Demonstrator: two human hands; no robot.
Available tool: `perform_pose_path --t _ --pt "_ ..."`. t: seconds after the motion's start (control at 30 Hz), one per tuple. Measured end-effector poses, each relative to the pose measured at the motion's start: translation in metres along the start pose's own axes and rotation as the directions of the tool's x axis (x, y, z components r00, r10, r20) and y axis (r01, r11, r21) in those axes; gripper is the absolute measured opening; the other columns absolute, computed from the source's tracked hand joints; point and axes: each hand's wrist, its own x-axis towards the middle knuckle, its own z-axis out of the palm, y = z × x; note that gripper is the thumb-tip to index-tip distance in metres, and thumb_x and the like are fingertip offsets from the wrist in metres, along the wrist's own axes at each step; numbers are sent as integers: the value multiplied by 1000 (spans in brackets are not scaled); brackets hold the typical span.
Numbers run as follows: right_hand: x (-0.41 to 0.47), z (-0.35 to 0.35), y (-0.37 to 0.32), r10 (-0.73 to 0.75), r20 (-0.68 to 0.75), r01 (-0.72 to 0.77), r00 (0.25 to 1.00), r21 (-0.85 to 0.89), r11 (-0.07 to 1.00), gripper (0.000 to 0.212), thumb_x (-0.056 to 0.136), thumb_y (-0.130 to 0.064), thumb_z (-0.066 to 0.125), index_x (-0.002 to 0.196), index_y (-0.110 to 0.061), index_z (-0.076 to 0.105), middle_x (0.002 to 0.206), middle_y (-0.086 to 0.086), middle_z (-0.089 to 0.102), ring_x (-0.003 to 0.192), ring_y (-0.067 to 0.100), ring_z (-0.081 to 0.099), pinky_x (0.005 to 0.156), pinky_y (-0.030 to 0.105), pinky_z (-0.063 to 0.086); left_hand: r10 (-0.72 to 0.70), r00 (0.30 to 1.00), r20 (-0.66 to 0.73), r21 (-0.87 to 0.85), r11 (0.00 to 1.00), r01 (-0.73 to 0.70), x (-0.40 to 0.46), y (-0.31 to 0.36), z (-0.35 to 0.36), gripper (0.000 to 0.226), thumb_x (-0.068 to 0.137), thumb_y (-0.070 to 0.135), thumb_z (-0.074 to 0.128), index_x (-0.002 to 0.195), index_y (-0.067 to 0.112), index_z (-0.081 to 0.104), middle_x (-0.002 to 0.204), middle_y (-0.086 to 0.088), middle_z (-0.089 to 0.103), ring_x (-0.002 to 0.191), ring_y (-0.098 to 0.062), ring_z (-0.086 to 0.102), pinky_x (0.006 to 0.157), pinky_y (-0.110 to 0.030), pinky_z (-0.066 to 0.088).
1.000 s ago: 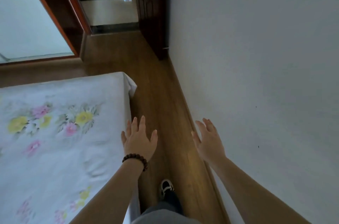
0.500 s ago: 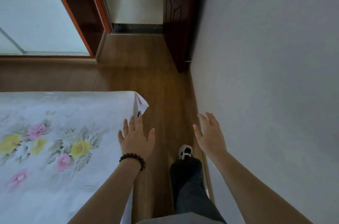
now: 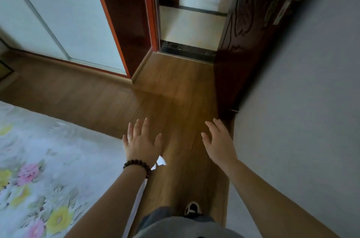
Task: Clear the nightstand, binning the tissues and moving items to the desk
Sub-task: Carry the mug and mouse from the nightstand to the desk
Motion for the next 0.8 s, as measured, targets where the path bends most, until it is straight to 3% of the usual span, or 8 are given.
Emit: perform_pose_path --t 0.4,0.63,0.8 --pt "238 32 -54 -215 152 218 965 -1 976 49 96 -43 39 141 -25 35 154 4 27 144 19 15 114 40 29 -320 946 -49 -24 948 319 189 -14 2 70 90 60 33 149 29 12 159 -1 14 146 -22 2 117 -49 8" --pt "403 73 -177 -381 266 400 885 -18 916 48 96 -44 39 141 -28 34 155 1 23 145 18 14 111 35 29 -503 859 -97 -100 864 494 338 -74 -33 70 90 60 35 149 30 12 159 -1 13 146 -21 3 116 -48 8" --pt "501 94 -284 -488 309 493 816 67 867 47 96 -44 40 140 -28 36 155 -1 22 145 17 14 111 36 28 -609 777 -162 -155 793 589 424 -118 -80 69 90 58 36 149 31 11 158 0 14 146 -20 3 116 -47 8"
